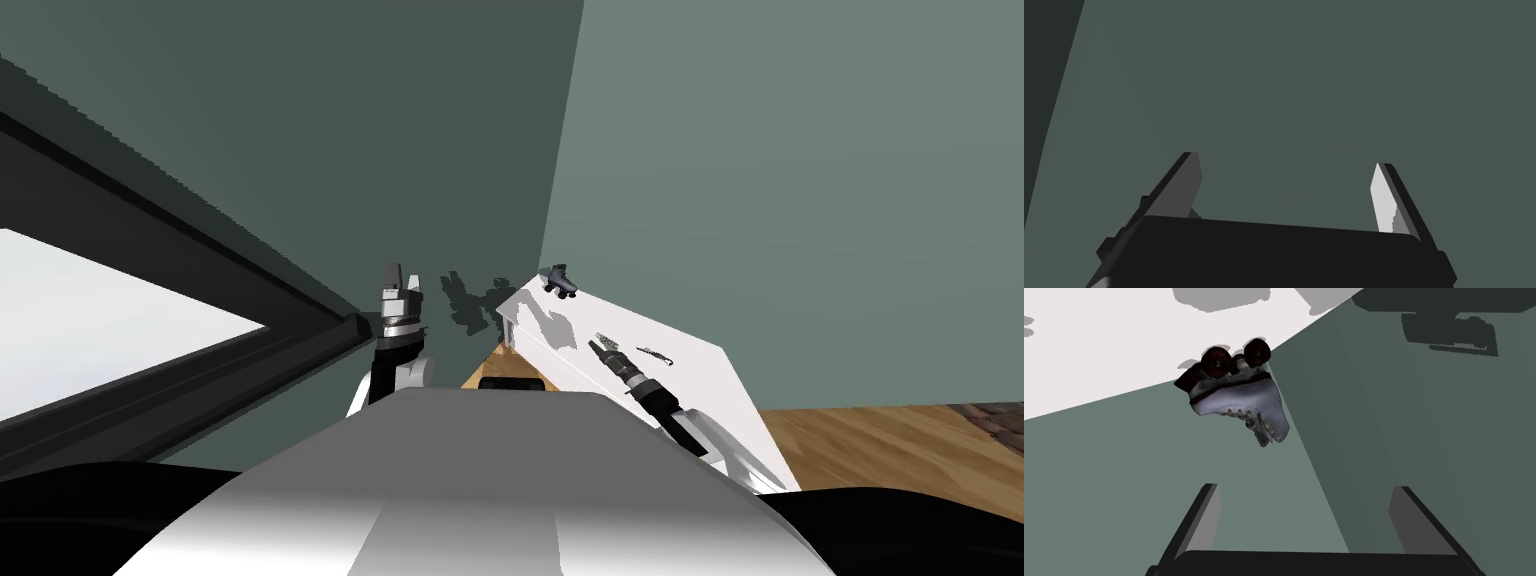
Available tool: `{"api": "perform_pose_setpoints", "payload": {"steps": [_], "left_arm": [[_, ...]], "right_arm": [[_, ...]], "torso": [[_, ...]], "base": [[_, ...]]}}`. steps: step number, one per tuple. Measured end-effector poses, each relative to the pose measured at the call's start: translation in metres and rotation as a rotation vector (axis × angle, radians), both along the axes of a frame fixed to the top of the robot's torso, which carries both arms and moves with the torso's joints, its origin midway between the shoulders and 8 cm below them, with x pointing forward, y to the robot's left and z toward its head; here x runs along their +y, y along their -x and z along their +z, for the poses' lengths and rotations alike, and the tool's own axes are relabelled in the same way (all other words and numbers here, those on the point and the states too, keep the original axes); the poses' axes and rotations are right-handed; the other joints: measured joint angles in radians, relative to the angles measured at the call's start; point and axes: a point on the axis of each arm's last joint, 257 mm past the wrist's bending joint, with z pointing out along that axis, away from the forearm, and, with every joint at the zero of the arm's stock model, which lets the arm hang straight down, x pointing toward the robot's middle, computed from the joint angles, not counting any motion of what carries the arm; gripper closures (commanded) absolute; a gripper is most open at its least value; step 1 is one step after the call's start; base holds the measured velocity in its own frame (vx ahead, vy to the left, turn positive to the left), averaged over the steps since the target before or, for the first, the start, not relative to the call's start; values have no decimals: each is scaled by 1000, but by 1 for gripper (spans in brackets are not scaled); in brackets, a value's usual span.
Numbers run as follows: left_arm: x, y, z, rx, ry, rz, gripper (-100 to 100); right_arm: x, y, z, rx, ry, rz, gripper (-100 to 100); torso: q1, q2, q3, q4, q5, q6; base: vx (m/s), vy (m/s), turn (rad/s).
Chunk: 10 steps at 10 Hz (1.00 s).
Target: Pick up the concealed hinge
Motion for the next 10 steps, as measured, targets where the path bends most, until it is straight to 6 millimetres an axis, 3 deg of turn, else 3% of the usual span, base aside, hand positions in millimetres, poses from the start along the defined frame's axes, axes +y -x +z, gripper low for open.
{"api": "perform_pose_setpoints", "payload": {"steps": [6,10], "left_arm": [[0,0,0,0,0,0,0],[0,0,0,0,0,0,0]], "right_arm": [[-30,32,-53,146,103,-4,-100],[-63,63,-92,265,186,-4,-100]], "torso": [[0,0,0,0,0,0],[-1,-1,0,0,0,-1]], "base": [[16,-7,165],[22,-19,249]]}}
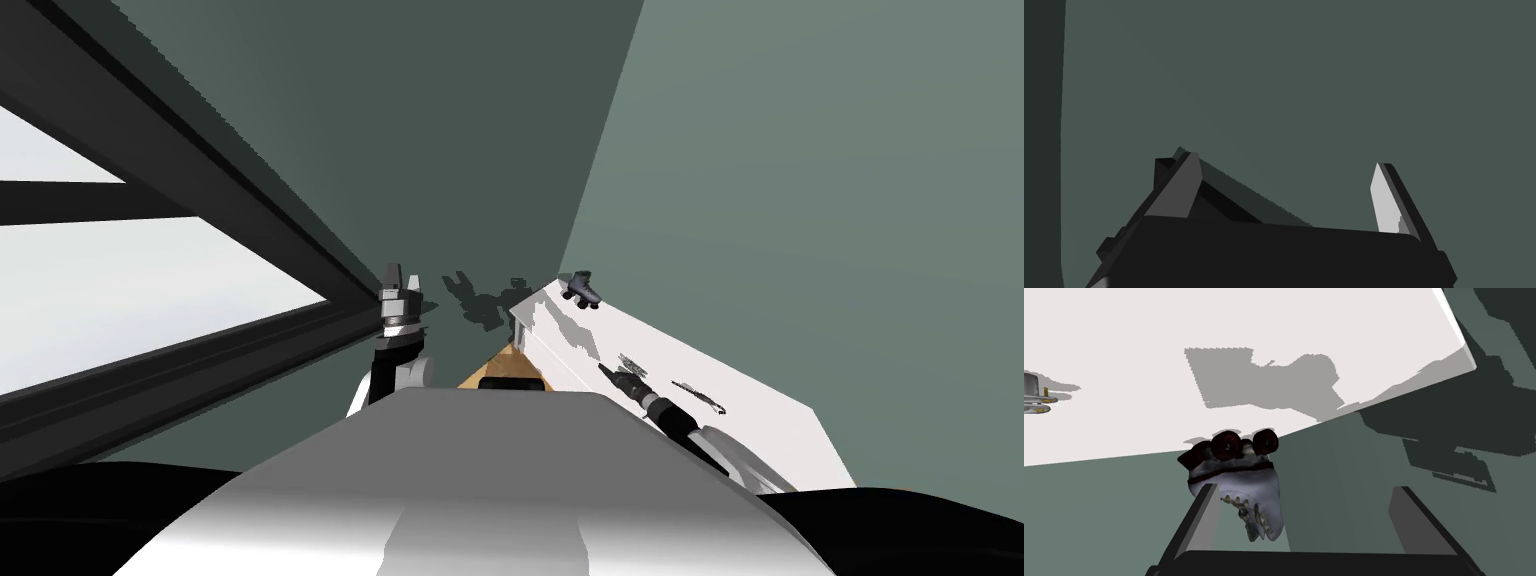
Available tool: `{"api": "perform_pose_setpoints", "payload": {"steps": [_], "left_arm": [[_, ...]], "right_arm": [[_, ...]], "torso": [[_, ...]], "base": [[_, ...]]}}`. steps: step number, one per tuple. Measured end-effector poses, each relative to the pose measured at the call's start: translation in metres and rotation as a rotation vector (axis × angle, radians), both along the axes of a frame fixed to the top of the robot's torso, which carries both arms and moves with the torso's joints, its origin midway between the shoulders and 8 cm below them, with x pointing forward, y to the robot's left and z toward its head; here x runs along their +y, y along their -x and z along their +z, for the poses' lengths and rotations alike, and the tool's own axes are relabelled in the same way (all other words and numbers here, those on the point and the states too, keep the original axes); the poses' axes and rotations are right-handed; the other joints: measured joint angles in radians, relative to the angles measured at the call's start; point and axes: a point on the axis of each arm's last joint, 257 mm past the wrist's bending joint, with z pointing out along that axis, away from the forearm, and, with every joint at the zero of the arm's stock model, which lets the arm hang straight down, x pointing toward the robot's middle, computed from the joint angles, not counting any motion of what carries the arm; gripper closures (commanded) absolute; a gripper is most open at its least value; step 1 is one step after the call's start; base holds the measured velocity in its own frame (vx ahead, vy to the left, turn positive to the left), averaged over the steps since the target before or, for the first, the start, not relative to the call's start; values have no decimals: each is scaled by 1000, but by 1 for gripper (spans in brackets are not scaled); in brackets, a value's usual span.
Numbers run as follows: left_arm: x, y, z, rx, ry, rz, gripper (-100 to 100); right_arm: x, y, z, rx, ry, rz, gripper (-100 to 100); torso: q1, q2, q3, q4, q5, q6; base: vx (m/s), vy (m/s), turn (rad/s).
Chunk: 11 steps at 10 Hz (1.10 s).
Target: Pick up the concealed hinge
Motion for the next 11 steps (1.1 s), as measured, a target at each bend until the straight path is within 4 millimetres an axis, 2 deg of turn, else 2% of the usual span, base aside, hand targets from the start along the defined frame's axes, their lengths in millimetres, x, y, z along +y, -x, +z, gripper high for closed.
{"api": "perform_pose_setpoints", "payload": {"steps": [1,5,6,10,11], "left_arm": [[0,0,0,0,0,0,0],[0,0,0,0,0,0,0],[0,0,0,0,0,0,0],[0,0,0,0,0,0,0],[0,0,0,0,0,0,0]], "right_arm": [[-7,8,-10,30,17,-4,-100],[-41,52,-45,159,97,-8,-100],[-49,68,-48,192,114,-15,-100],[-75,96,-67,278,167,-19,-100],[-85,109,-71,313,189,-13,-100]], "torso": [[0,0,0,0,0,1],[0,0,0,0,0,0],[0,1,0,0,0,2],[1,1,1,0,0,2],[1,1,1,0,0,0]], "base": [[13,-10,-27],[18,-19,261],[8,-14,-71],[7,-11,206],[9,-22,165]]}}
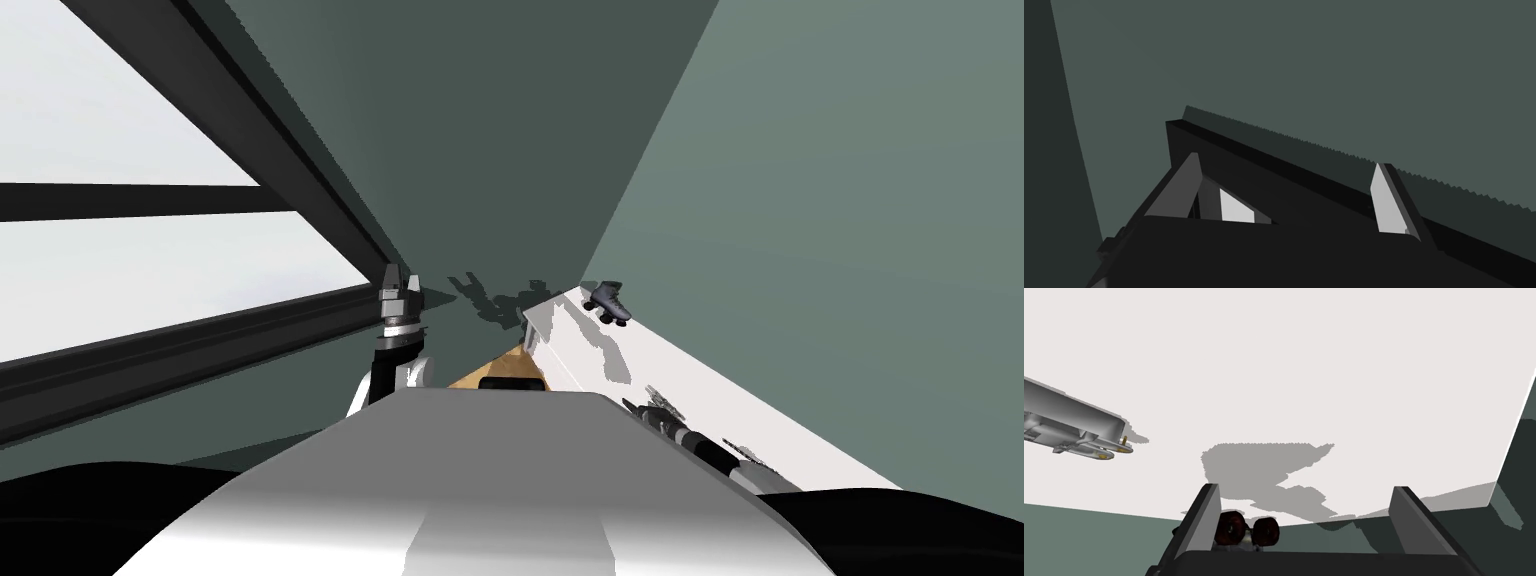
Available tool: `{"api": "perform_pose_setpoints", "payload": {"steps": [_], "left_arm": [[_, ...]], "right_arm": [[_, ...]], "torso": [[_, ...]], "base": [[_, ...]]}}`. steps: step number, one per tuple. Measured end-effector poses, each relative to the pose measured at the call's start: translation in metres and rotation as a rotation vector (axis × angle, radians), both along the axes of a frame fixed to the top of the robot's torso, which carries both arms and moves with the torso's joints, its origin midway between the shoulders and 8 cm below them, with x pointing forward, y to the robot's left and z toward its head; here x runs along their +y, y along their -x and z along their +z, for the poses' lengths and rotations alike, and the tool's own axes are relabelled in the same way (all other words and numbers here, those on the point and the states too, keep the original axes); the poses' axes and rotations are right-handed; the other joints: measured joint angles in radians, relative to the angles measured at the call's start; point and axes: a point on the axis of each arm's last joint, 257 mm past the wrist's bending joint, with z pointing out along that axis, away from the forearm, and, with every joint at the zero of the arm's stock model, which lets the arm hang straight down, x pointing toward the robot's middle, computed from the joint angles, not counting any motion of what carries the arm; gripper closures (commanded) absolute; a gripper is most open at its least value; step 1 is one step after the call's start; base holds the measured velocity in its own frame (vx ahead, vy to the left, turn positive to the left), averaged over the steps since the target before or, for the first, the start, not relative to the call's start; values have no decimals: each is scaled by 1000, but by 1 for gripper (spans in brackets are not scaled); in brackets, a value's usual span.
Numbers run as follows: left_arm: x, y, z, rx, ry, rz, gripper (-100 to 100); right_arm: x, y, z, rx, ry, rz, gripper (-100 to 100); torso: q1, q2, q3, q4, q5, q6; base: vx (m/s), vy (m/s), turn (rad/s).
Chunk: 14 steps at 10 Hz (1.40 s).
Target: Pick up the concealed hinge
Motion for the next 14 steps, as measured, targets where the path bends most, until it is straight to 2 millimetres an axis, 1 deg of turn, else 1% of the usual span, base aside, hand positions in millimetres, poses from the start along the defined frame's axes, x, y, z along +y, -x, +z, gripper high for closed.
{"api": "perform_pose_setpoints", "payload": {"steps": [3,4,5,7,8,9,10,11,13,14], "left_arm": [[0,0,0,0,0,0,0],[0,0,0,0,0,0,0],[0,0,0,0,0,0,0],[0,0,0,0,0,0,0],[0,0,0,0,0,0,0],[0,0,0,0,0,0,0],[0,0,0,0,0,0,0],[0,0,0,0,0,0,0],[0,0,0,0,0,0,0],[0,0,0,0,0,0,0]], "right_arm": [[-28,38,-15,100,58,-4,-100],[-38,58,-21,144,80,-6,-100],[-54,80,-22,200,112,4,-100],[-69,102,-23,266,149,7,-100],[-76,114,-26,293,161,1,-100],[-84,130,-25,332,178,6,-100],[-89,141,-24,356,188,5,-100],[-91,144,-25,365,192,0,-100],[-98,162,-26,409,207,4,-100],[-103,176,-28,440,215,7,-100]], "torso": [[-1,0,0,0,0,2],[-1,0,0,0,0,1],[-2,-1,0,0,0,0],[-1,0,0,0,0,1],[-1,0,0,0,0,2],[-1,0,0,0,0,1],[-1,0,0,0,0,2],[0,0,0,0,0,2],[0,0,0,0,0,2],[-1,0,0,0,0,1]], "base": [[10,-27,223],[15,-43,411],[8,-42,159],[2,-26,172],[3,-22,276],[4,-26,121],[1,-11,-26],[-1,-14,184],[0,-22,187],[-3,-42,278]]}}
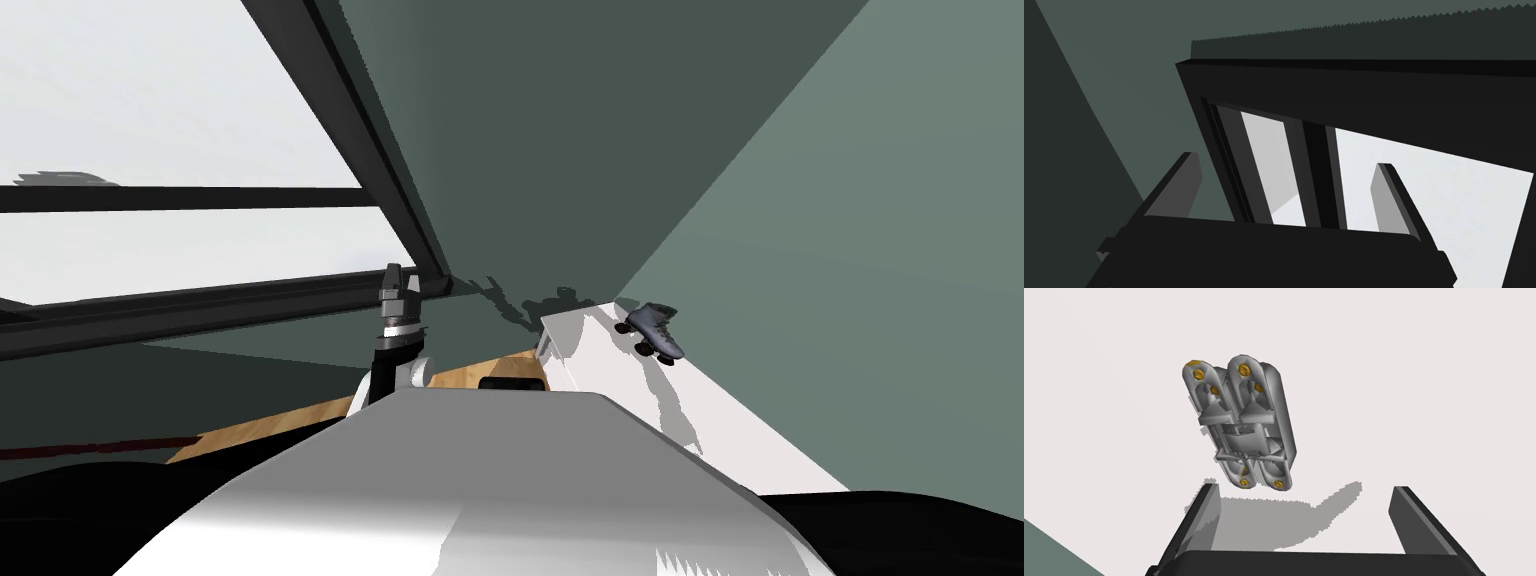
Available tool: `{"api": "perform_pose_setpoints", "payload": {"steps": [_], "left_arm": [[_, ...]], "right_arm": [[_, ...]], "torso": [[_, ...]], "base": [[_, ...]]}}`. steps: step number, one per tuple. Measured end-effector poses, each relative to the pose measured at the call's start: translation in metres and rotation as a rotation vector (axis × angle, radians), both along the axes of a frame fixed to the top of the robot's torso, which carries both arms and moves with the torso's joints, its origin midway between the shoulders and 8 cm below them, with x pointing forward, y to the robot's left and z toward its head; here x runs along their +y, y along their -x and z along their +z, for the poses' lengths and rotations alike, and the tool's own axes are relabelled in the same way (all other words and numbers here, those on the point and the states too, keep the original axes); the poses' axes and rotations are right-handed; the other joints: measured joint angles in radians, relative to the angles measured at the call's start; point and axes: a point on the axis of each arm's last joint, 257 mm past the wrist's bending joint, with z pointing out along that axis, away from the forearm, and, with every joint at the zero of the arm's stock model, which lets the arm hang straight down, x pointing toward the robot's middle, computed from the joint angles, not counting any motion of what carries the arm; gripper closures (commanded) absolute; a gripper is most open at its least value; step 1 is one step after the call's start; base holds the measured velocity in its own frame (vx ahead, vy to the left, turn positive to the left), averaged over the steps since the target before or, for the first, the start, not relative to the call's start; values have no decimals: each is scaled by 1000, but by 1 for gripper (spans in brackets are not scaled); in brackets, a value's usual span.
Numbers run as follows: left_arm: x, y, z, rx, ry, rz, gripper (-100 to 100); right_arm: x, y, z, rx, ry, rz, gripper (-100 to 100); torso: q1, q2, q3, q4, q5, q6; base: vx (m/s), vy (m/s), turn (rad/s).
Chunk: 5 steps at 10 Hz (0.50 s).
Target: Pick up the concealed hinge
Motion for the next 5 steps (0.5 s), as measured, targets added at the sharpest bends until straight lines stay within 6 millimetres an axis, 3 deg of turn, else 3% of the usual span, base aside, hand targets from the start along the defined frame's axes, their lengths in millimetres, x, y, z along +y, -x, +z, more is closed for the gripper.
{"api": "perform_pose_setpoints", "payload": {"steps": [2,3,5], "left_arm": [[0,0,0,0,0,0,0],[0,0,0,0,0,0,0],[0,0,0,0,0,0,0]], "right_arm": [[-8,35,-4,85,17,-4,-100],[-8,43,-3,106,17,8,-100],[-5,59,-5,141,17,6,-100]], "torso": [[-2,0,0,0,-1,0],[-1,0,0,0,0,1],[0,0,0,0,0,0]], "base": [[-2,-52,157],[0,-17,-49],[1,-34,218]]}}
